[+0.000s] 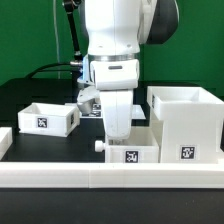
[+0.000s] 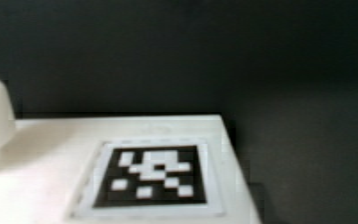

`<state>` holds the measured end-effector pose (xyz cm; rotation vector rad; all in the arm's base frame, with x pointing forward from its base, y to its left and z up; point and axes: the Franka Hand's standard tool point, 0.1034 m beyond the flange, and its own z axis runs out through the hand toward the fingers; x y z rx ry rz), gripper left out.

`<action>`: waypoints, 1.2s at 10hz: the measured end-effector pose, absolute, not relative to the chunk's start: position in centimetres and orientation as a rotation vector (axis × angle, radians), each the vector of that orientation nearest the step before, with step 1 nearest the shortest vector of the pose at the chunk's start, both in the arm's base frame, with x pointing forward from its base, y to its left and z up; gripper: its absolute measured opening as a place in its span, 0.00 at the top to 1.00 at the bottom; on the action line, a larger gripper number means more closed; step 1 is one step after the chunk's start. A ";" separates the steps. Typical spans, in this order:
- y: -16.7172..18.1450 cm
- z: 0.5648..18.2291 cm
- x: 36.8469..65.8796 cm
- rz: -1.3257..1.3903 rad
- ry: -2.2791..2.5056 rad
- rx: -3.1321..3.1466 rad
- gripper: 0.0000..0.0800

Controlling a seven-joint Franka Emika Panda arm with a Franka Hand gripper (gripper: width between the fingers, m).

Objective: Assemble drawer

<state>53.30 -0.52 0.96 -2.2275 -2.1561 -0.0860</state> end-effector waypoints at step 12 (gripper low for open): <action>-0.4 0.8 53.1 -0.086 -2.269 -2.140 0.95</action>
Offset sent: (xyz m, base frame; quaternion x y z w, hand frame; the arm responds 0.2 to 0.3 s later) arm -0.0043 0.0077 0.0026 0.0057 -0.0118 -0.0662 0.9977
